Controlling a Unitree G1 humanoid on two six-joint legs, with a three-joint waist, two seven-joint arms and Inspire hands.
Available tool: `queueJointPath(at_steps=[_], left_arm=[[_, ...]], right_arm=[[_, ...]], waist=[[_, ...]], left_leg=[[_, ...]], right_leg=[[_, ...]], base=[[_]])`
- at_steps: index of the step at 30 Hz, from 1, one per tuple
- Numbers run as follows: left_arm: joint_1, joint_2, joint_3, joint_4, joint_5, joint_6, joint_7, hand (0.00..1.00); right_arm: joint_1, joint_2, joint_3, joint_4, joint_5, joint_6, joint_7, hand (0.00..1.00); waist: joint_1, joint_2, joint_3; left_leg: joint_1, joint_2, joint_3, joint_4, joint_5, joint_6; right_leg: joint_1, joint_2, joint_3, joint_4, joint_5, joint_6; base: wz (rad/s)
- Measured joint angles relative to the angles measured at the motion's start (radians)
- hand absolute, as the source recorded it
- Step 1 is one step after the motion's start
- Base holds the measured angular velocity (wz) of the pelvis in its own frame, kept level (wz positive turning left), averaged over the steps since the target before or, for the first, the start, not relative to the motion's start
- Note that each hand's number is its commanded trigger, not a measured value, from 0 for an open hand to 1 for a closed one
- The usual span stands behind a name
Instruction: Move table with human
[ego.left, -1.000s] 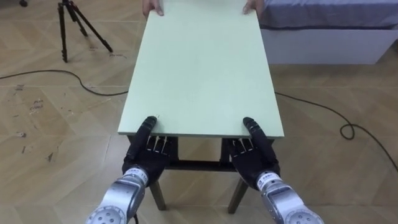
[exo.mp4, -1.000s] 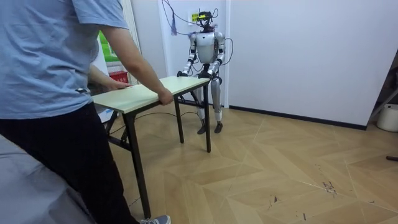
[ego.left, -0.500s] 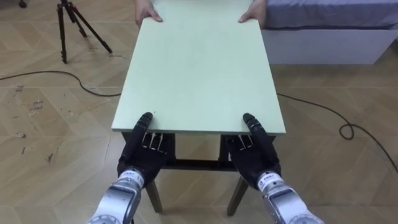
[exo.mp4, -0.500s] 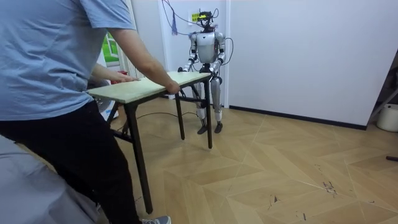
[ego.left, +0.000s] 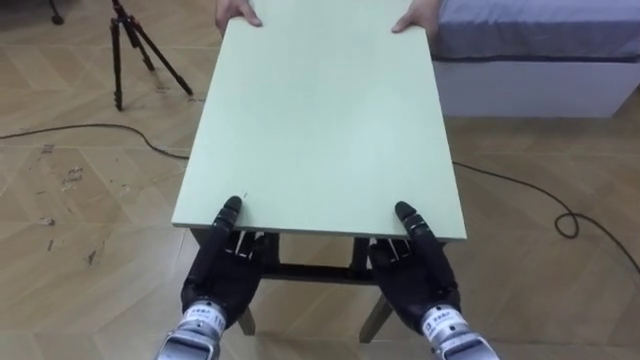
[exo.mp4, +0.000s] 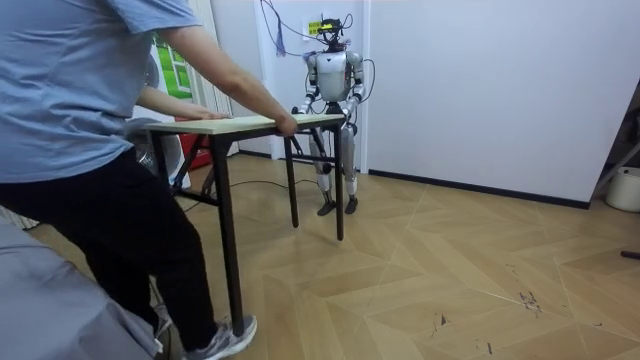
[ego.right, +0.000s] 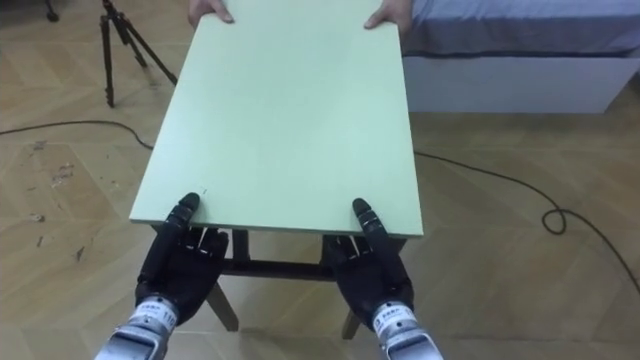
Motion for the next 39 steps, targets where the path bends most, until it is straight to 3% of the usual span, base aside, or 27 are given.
queueJointPath(at_steps=[5,10,14,18,24,27,31,33,34,36,38,39], left_arm=[[0.041,0.002,-0.006,-0.024,0.001,0.008,-0.016,1.00],[0.102,0.010,-0.039,-0.052,0.002,-0.015,-0.053,1.00],[0.135,0.018,-0.046,-0.052,0.002,-0.023,-0.095,1.00],[0.161,0.020,-0.063,-0.052,-0.001,-0.047,-0.118,1.00],[0.176,0.021,-0.081,-0.052,-0.010,-0.076,-0.139,1.00],[0.174,0.017,-0.100,-0.052,-0.010,-0.098,-0.142,1.00],[0.176,0.016,-0.108,-0.052,-0.012,-0.112,-0.145,1.00],[0.178,0.017,-0.117,-0.052,-0.017,-0.118,-0.151,1.00],[0.184,0.018,-0.120,-0.052,-0.022,-0.120,-0.158,1.00],[0.193,0.021,-0.123,-0.052,-0.034,-0.120,-0.164,1.00],[0.198,0.022,-0.134,-0.051,-0.047,-0.120,-0.164,1.00],[0.201,0.025,-0.138,-0.052,-0.054,-0.120,-0.164,1.00]], right_arm=[[0.034,-0.008,0.004,-0.017,-0.010,-0.001,0.038,1.00],[0.102,-0.019,0.010,-0.061,-0.027,-0.014,0.070,1.00],[0.124,-0.021,0.016,-0.061,-0.036,-0.014,0.090,1.00],[0.147,-0.022,0.025,-0.062,-0.038,-0.020,0.113,1.00],[0.157,-0.031,0.042,-0.062,-0.043,-0.035,0.144,1.00],[0.160,-0.032,0.050,-0.062,-0.037,-0.060,0.156,1.00],[0.163,-0.035,0.068,-0.062,-0.029,-0.079,0.163,1.00],[0.163,-0.037,0.071,-0.062,-0.019,-0.080,0.166,1.00],[0.164,-0.037,0.071,-0.062,-0.018,-0.079,0.167,1.00],[0.164,-0.044,0.071,-0.062,-0.021,-0.079,0.170,1.00],[0.164,-0.065,0.071,-0.062,-0.025,-0.078,0.179,1.00],[0.165,-0.067,0.071,-0.062,-0.027,-0.077,0.179,1.00]], waist=[[0.012,-0.006,-0.0029],[0.020,-0.011,-0.0026],[0.019,-0.026,0.0023],[0.019,-0.037,0.0008],[0.018,-0.036,0.0011],[0.018,-0.035,0.0014],[0.020,-0.048,0.0073],[0.024,-0.059,0.0104],[0.024,-0.063,0.0106],[0.024,-0.056,0.0112],[0.036,-0.036,0.0139],[0.035,-0.036,0.0137]], left_leg=[[-0.010,-0.001,0.000,0.000,0.000,0.000],[-0.018,0.000,-0.004,-0.001,0.000,0.000],[-0.026,0.000,-0.006,-0.001,0.000,0.000],[-0.033,-0.001,-0.007,0.001,0.000,0.000],[-0.046,0.000,-0.008,0.005,0.000,0.000],[-0.068,-0.001,-0.010,0.036,0.000,0.000],[-0.073,-0.003,-0.010,0.082,-0.010,-0.015],[-0.117,0.004,-0.009,0.178,-0.031,-0.035],[-0.158,0.012,-0.009,0.274,-0.042,-0.048],[-0.237,0.039,-0.011,0.445,-0.046,-0.055],[-0.325,0.074,-0.016,0.637,-0.019,-0.077],[-0.342,0.079,-0.023,0.671,-0.001,-0.084]], right_leg=[[-0.012,0.000,0.001,0.001,0.000,0.000],[-0.017,0.000,-0.004,-0.001,0.000,0.000],[-0.025,-0.001,-0.005,0.000,-0.001,0.000],[-0.028,-0.003,-0.008,0.000,-0.001,0.000],[-0.040,-0.003,-0.012,0.003,0.000,-0.001],[-0.047,-0.010,-0.020,0.010,-0.003,-0.003],[-0.065,-0.022,-0.026,0.081,-0.048,-0.012],[-0.091,-0.027,-0.026,0.116,-0.072,-0.020],[-0.101,-0.028,-0.022,0.143,-0.087,-0.026],[-0.106,-0.020,-0.023,0.162,-0.099,-0.037],[-0.109,0.001,-0.022,0.183,-0.113,-0.051],[-0.109,0.002,-0.022,0.186,-0.116,-0.055]], base=[[0.00],[0.02],[0.01],[0.01],[0.01],[0.08],[0.03],[-0.03],[-0.11],[-0.10],[-0.11],[-0.08]])
